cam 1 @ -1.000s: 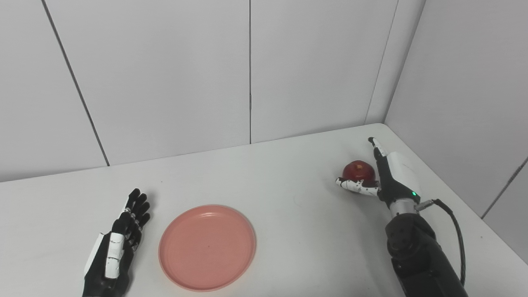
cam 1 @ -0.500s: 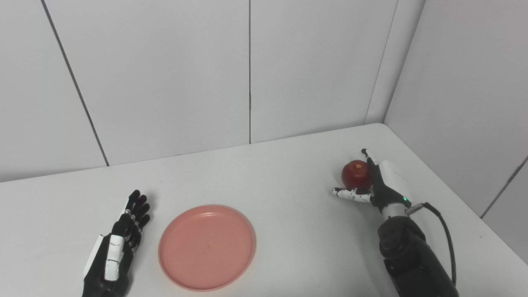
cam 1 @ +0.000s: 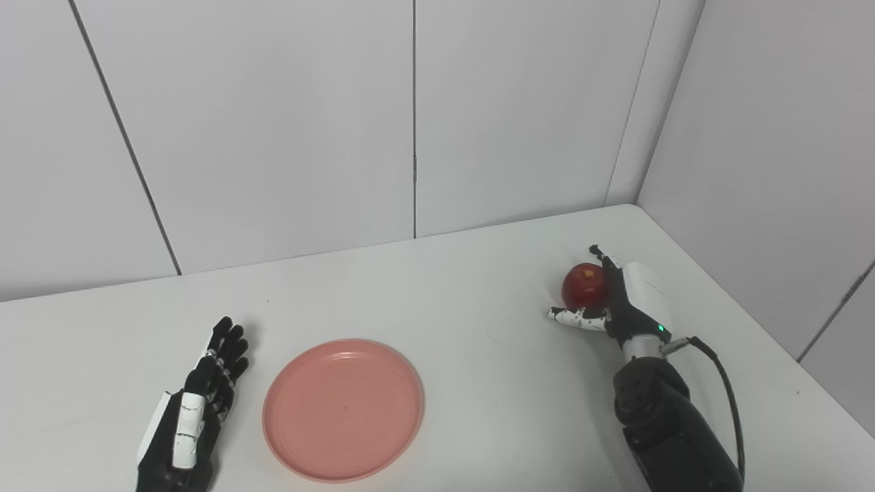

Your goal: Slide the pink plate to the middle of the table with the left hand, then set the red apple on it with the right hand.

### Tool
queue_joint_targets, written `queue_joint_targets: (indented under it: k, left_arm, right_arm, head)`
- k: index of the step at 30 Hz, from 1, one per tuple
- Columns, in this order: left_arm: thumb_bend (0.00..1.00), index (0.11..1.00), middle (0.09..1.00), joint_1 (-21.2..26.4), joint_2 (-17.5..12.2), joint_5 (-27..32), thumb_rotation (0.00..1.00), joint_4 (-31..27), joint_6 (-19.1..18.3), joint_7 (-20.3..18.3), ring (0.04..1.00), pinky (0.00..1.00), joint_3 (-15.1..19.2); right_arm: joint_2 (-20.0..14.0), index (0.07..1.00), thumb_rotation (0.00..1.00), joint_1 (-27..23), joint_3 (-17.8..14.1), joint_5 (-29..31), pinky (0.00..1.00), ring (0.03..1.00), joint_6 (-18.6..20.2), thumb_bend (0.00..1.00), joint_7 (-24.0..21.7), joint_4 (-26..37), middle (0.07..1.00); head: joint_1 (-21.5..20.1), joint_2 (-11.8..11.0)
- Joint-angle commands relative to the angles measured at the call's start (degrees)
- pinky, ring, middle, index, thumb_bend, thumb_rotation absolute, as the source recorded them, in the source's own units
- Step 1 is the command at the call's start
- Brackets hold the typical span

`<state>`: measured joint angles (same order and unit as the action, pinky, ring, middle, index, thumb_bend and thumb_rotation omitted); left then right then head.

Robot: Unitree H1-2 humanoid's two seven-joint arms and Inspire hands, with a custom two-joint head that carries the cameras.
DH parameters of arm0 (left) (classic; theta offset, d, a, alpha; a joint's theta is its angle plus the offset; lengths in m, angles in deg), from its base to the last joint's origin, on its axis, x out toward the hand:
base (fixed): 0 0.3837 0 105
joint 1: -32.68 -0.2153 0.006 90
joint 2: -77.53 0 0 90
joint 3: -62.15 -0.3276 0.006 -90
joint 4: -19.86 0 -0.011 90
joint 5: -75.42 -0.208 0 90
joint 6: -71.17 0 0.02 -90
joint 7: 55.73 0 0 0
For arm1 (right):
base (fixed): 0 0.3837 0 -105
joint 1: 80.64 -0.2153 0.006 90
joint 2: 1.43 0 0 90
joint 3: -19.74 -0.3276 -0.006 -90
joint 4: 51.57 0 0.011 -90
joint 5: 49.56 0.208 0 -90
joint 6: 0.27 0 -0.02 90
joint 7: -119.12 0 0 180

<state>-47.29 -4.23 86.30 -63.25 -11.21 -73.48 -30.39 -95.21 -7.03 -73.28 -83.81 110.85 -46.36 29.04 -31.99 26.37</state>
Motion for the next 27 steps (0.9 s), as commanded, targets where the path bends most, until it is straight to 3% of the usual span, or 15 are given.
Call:
queue_joint_targets:
  k: [1, 3, 5, 7, 8, 9, 11, 27]
  left_arm:
    - [0.76, 1.0, 1.0, -1.16, -0.04, 0.48, 1.0, 0.71, 0.34, -0.54, 1.0, 1.0, -0.2]
    - [0.76, 1.0, 1.0, -1.11, -0.05, 0.54, 1.0, 0.92, 0.46, -0.63, 1.0, 1.0, -0.21]
    - [0.76, 1.0, 1.0, -1.12, -0.04, 0.62, 1.0, 0.99, 0.55, -0.76, 1.0, 1.0, -0.28]
    - [0.76, 1.0, 1.0, -1.16, 0.01, 0.6, 1.0, 0.96, 0.7, -0.75, 1.0, 1.0, -0.32]
    - [0.76, 1.0, 1.0, -1.19, 0.0, 0.57, 1.0, 0.92, 0.71, -0.75, 1.0, 1.0, -0.34]
    - [0.76, 1.0, 1.0, -1.2, -0.01, 0.56, 1.0, 0.9, 0.7, -0.75, 1.0, 1.0, -0.34]
    - [0.76, 1.0, 1.0, -1.15, 0.05, 0.51, 1.0, 1.03, 0.77, -0.67, 1.0, 1.0, -0.32]
    - [0.77, 1.0, 1.0, -1.04, 0.53, 0.82, 1.0, 1.59, 1.33, -0.76, 1.0, 1.0, -0.34]
  right_arm:
    - [0.06, 0.804, 0.17, -2.06, -0.5, 0.34, 0.63, 0.736, -4.1, 0.82, 3.71, 0.18, 0.796]
    - [0.51, 0.752, 0.09, -2.1, -0.99, 0.99, 0.53, 0.653, -5.74, 0.76, 5.88, -0.72, 0.729]
    - [0.96, 0.732, 0.06, -2.15, -1.53, 1.95, 0.5, 0.628, -7.23, 0.74, 7.69, -1.47, 0.708]
    - [1.35, 0.607, 0.01, -2.22, -2.01, 2.69, 0.46, 0.556, -8.38, 0.61, 9.07, -2.0, 0.569]
    - [1.46, 0.564, 0.01, -2.3, -2.15, 2.92, 0.45, 0.541, -9.23, 0.57, 9.96, -2.56, 0.524]
    - [1.48, 0.549, 0.0, -2.36, -2.17, 3.05, 0.43, 0.467, -9.79, 0.53, 10.56, -2.97, 0.508]
    - [1.39, 0.541, 0.0, -2.52, -2.05, 3.24, 0.42, 0.42, -10.63, 0.51, 11.52, -3.88, 0.492]
    - [1.16, 0.545, 0.0, -2.4, -1.77, 3.36, 0.36, 0.393, -11.95, 0.51, 13.09, -3.82, 0.486]
  head:
    - [0.05, 0.06]
    - [0.11, 0.0]
    - [0.08, 0.02]
    - [0.13, 0.06]
    - [0.15, 0.16]
    - [0.15, 0.16]
    - [0.13, 0.01]
    - [1.03, -0.17]
